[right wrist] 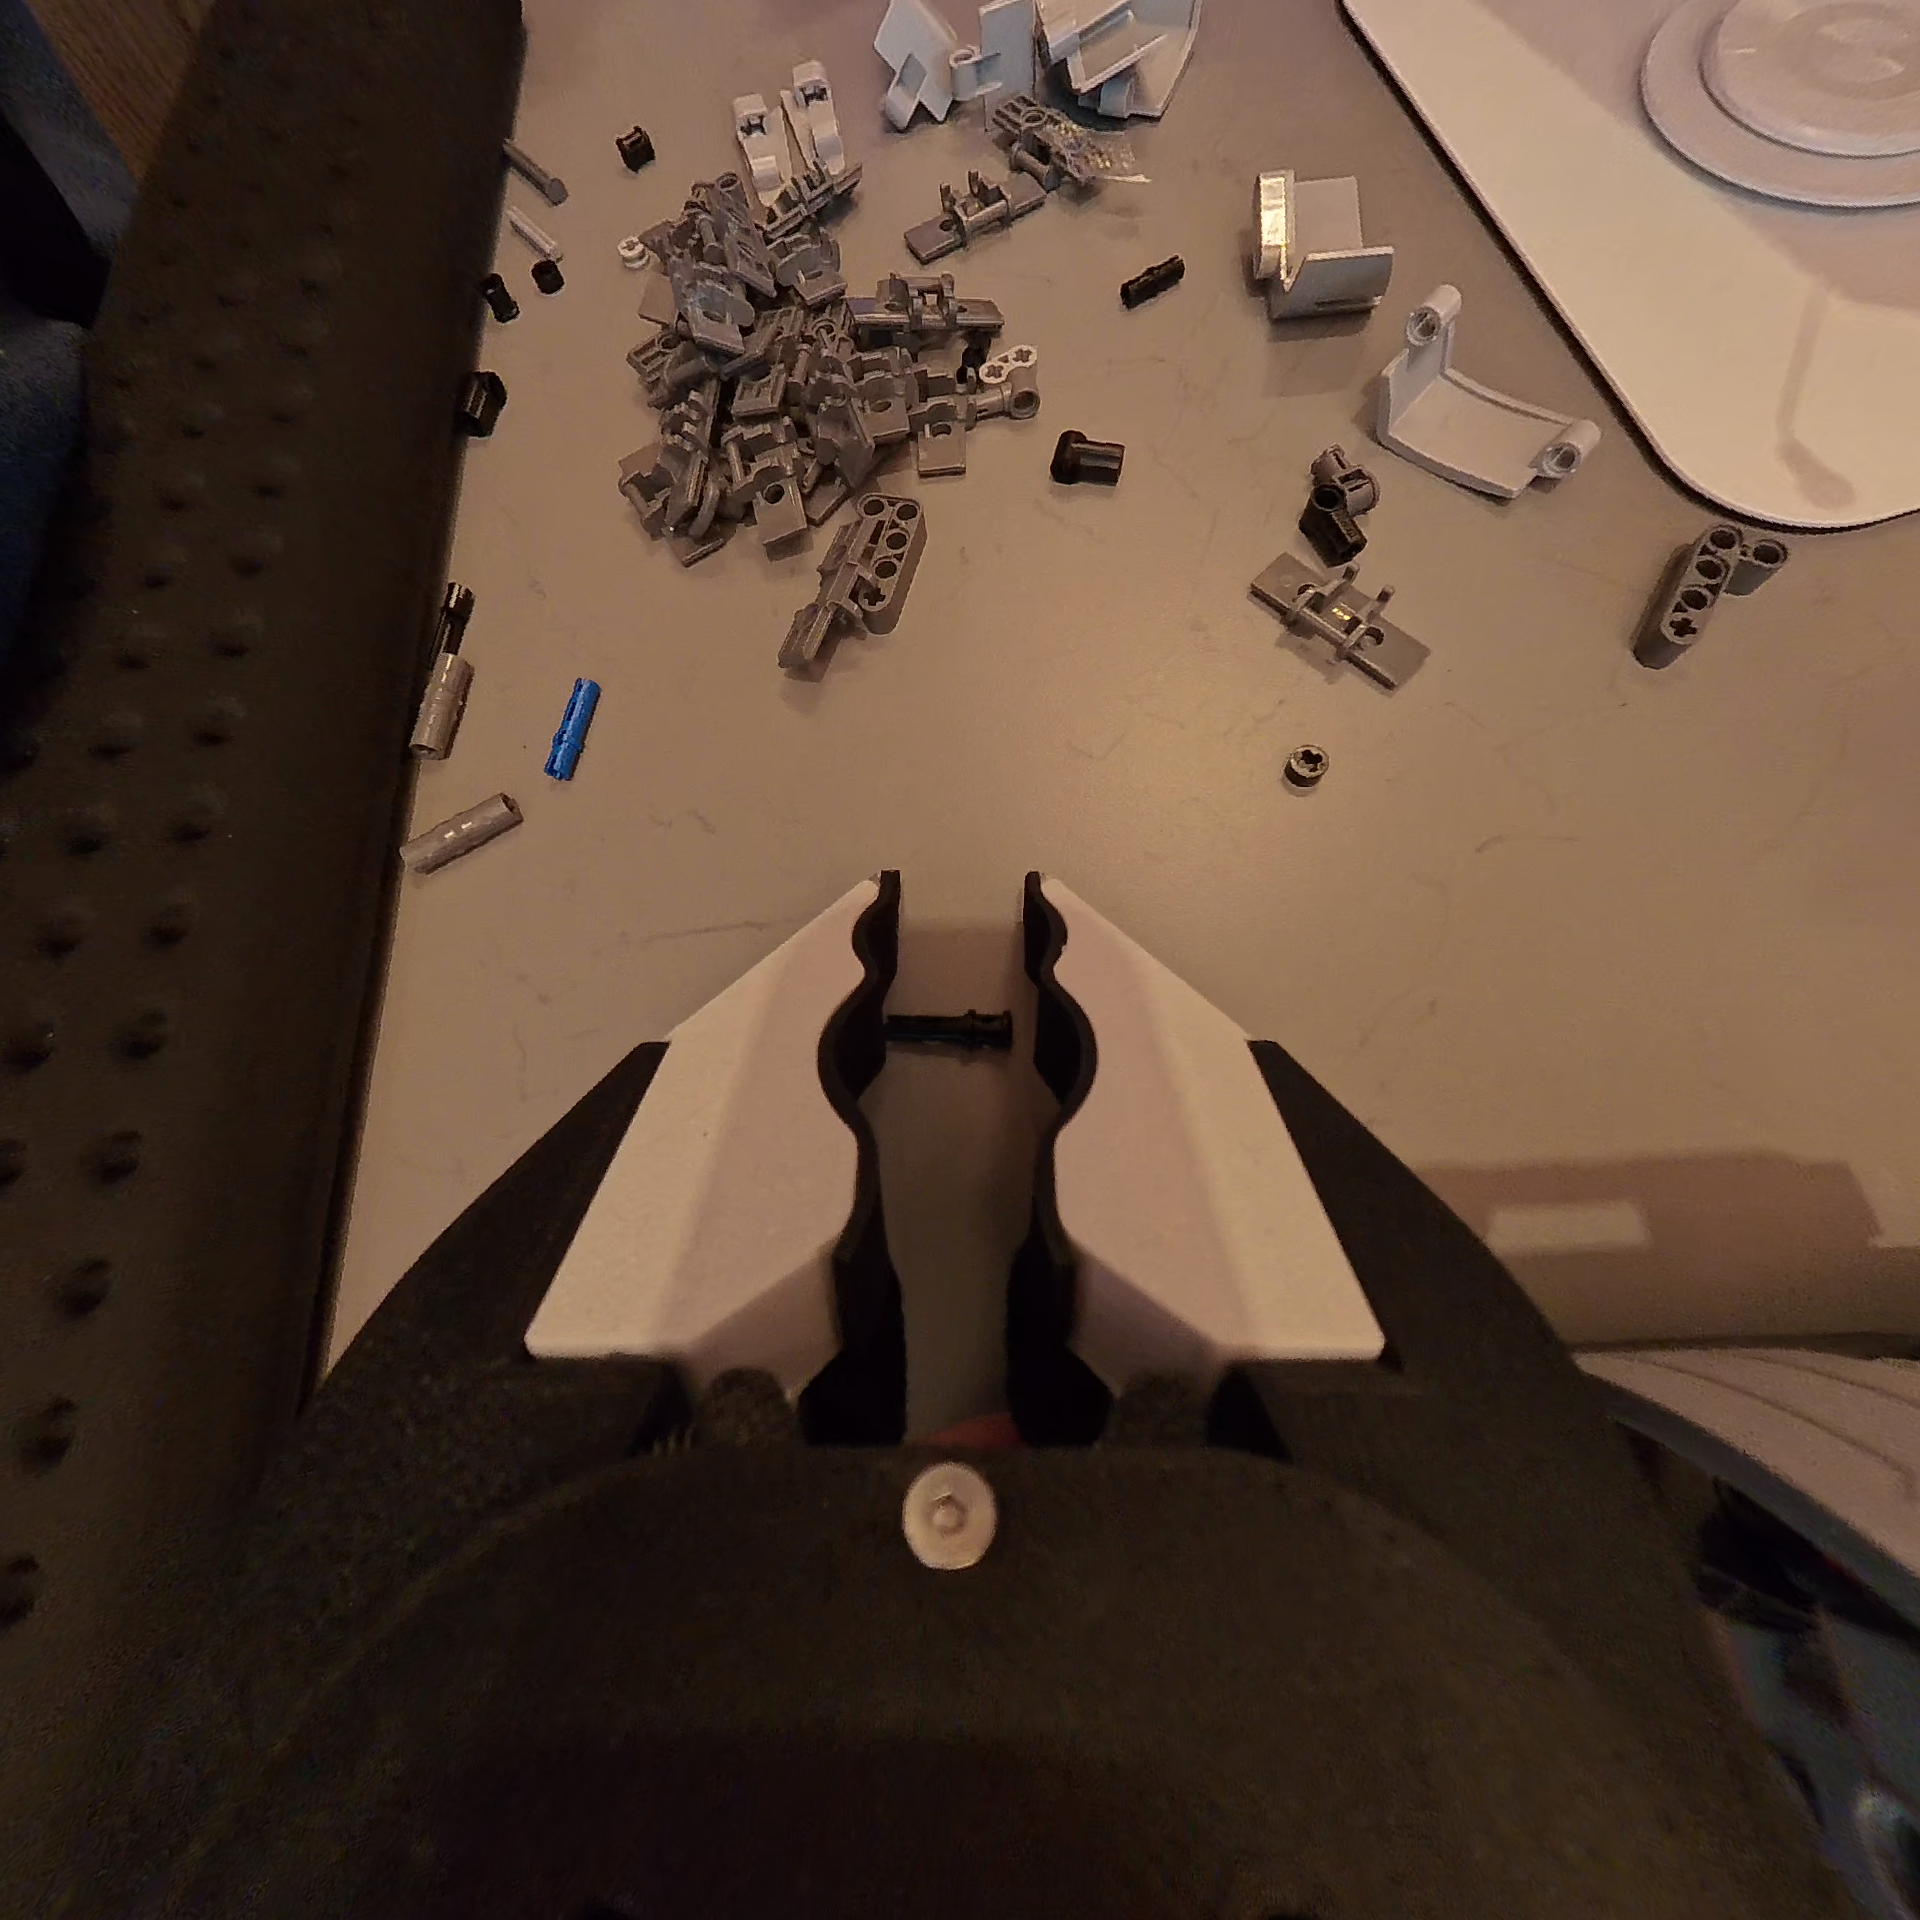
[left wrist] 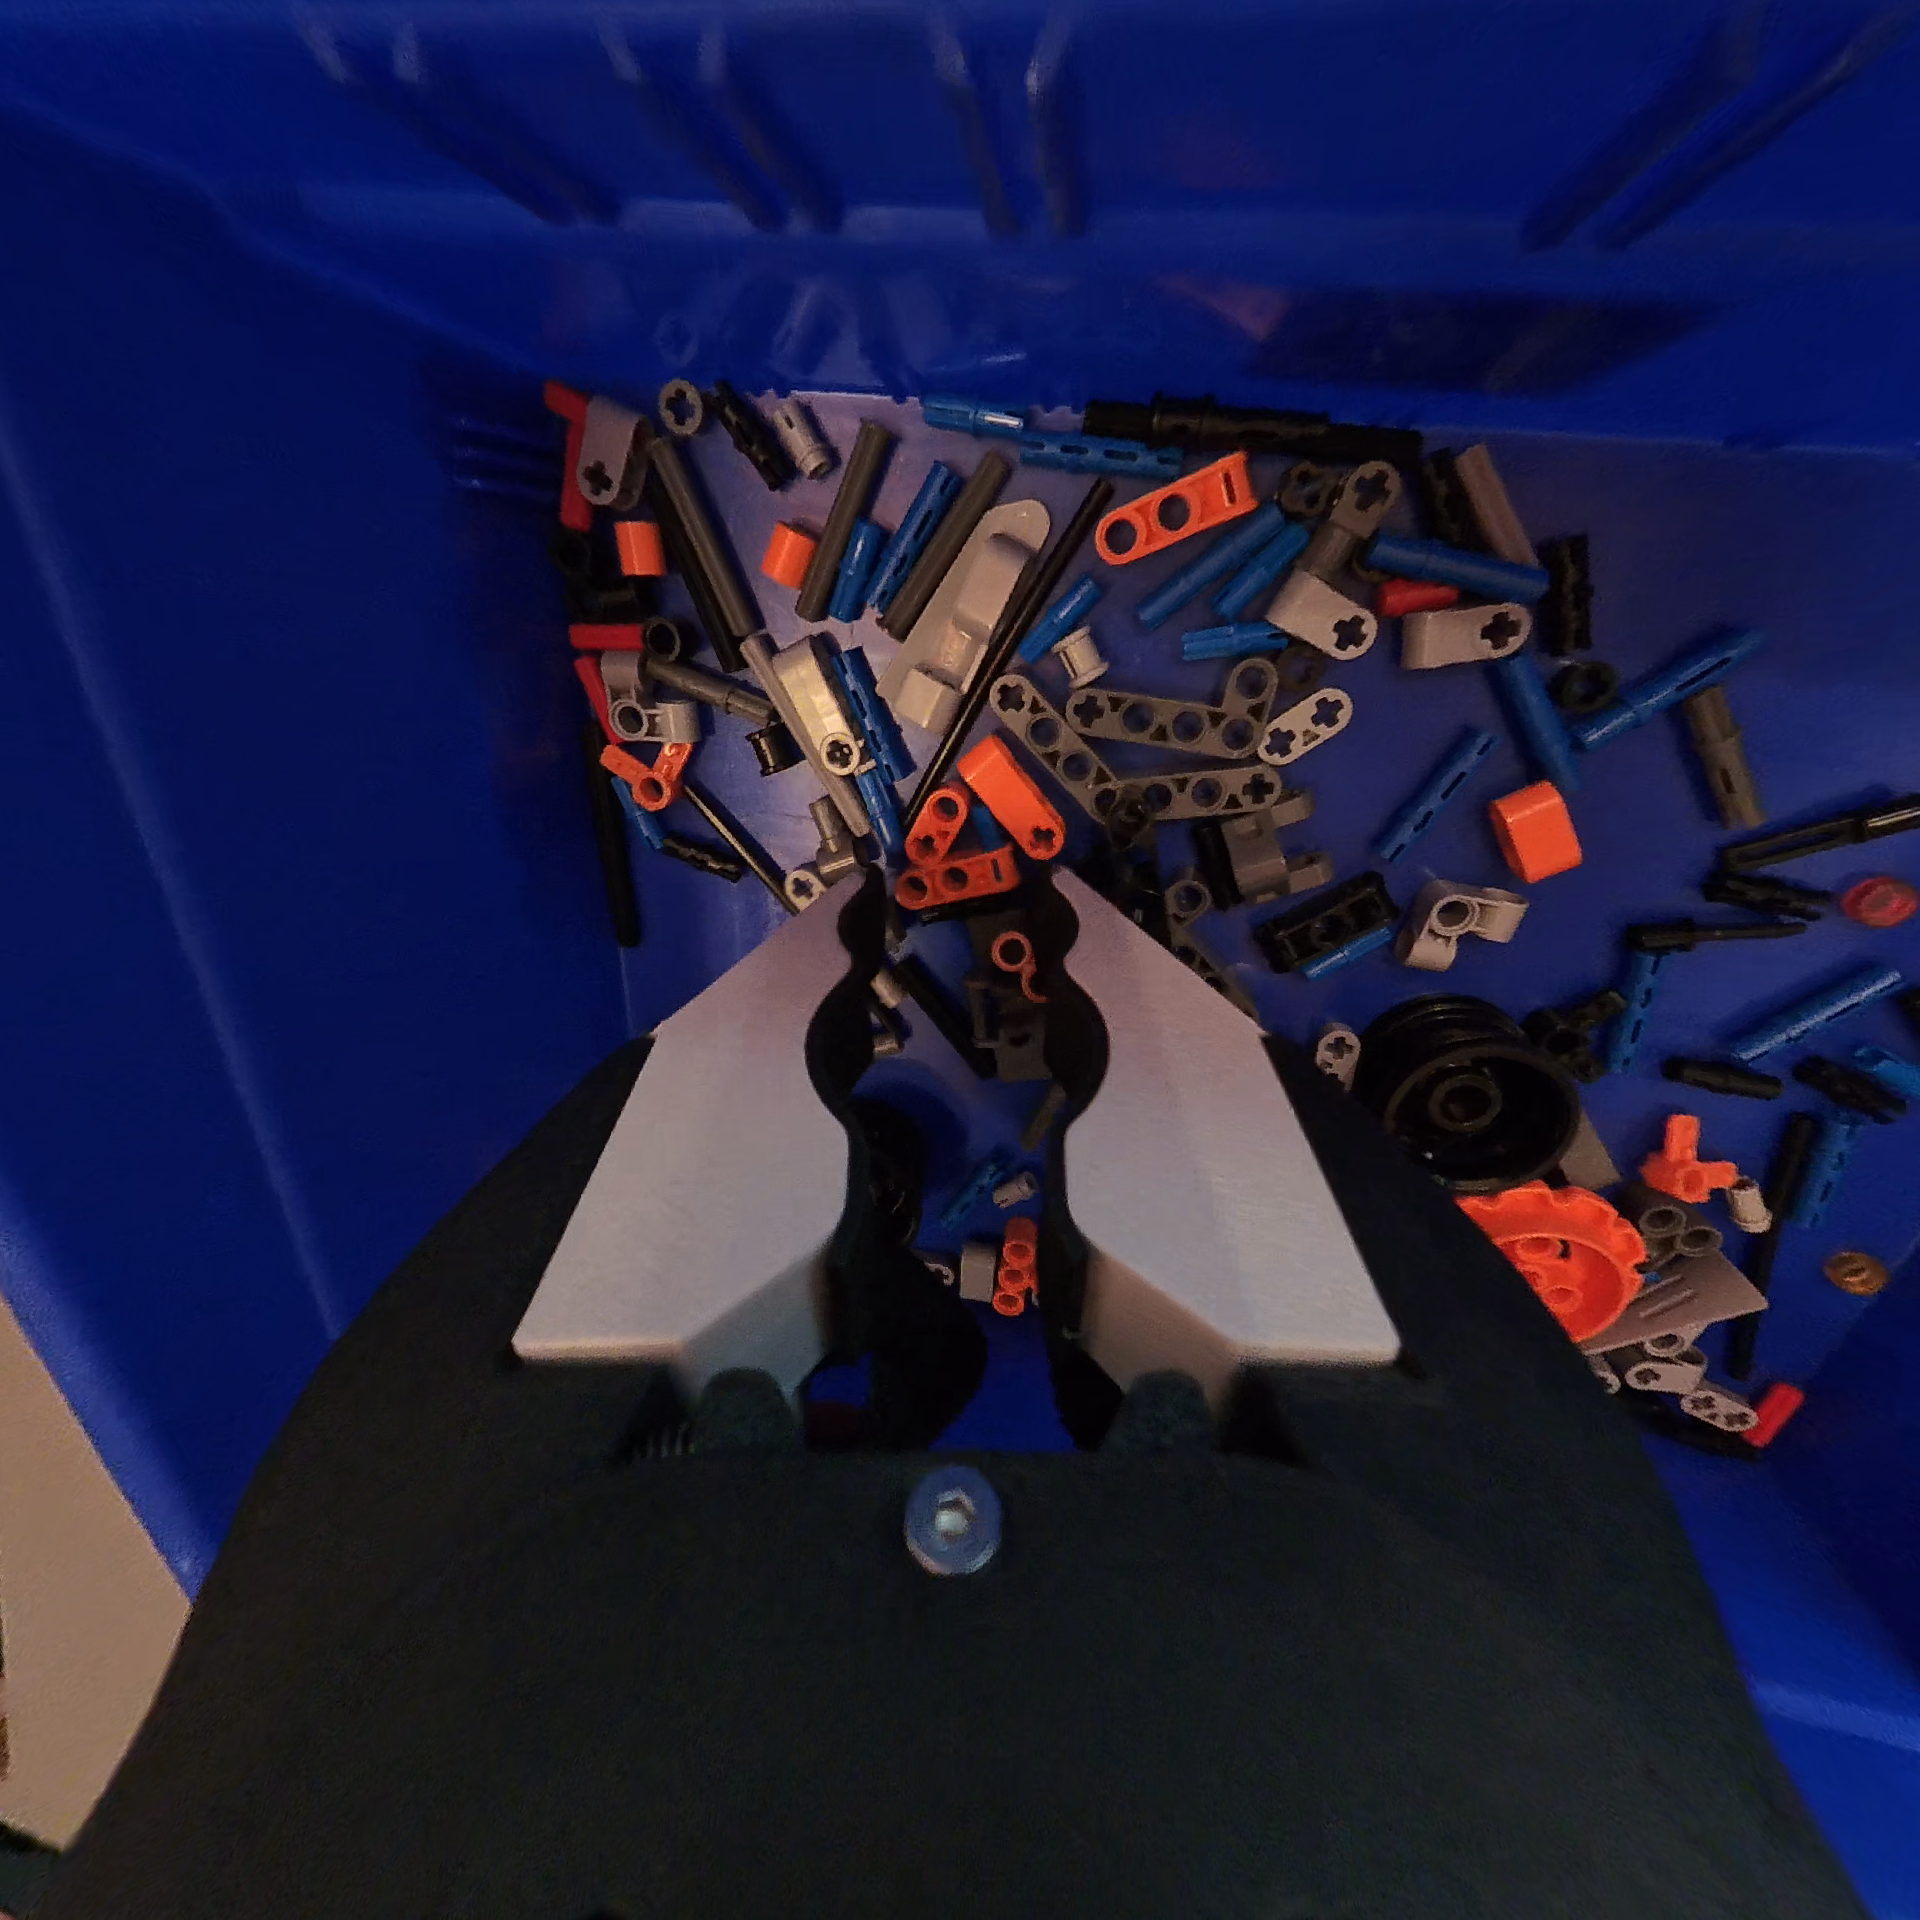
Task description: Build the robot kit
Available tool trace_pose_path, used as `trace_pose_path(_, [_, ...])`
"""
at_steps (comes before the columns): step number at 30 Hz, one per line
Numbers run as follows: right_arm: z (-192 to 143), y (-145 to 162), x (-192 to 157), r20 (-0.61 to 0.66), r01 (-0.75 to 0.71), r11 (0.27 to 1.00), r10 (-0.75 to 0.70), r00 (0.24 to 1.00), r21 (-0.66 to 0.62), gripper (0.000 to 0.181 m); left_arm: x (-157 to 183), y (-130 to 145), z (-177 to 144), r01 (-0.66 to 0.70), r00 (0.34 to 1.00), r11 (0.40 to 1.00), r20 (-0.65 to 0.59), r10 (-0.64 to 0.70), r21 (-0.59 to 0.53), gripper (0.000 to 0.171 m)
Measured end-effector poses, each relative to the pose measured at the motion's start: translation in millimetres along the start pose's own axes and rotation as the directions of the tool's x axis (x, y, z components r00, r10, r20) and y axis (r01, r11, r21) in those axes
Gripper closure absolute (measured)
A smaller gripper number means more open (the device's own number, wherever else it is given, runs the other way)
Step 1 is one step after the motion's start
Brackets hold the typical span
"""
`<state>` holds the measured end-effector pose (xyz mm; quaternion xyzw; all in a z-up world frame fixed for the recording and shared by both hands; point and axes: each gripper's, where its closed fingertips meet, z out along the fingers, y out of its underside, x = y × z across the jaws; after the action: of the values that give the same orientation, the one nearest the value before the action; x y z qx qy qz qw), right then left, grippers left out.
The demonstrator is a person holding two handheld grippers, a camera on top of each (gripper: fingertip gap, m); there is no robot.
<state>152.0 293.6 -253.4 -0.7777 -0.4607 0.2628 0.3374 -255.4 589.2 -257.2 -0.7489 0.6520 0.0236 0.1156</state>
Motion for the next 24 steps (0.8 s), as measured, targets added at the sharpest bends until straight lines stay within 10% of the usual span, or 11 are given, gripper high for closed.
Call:
trace_pose_path(11, [-0.4, -0.2, -0.7, 0.002, 0.005, 1.0, -0.005, 1.0, 0.003, 0.159, -3.2, -1.5, -5.2, 0.008, 1.0, 1.0, 0.024, -0.009, 0.013, 0.148])
trace_pose_path(17, [0.0, 0.1, -0.7, 0.001, 0.005, 1.0, -0.005, 1.0, 0.0, 0.159, 0.8, -17.3, -61.1, 0.008, 0.995, 0.993, 0.098, -0.02, 0.119, 0.148])
trace_pose_path(24, [0.5, 0.7, -1.6, 0.003, 0.011, 1.0, -0.011, 1.0, -0.004, 0.159, 110.7, -107.2, -138.0, -0.26, 0.966, 0.912, 0.083, 0.246, 0.317, 0.149])
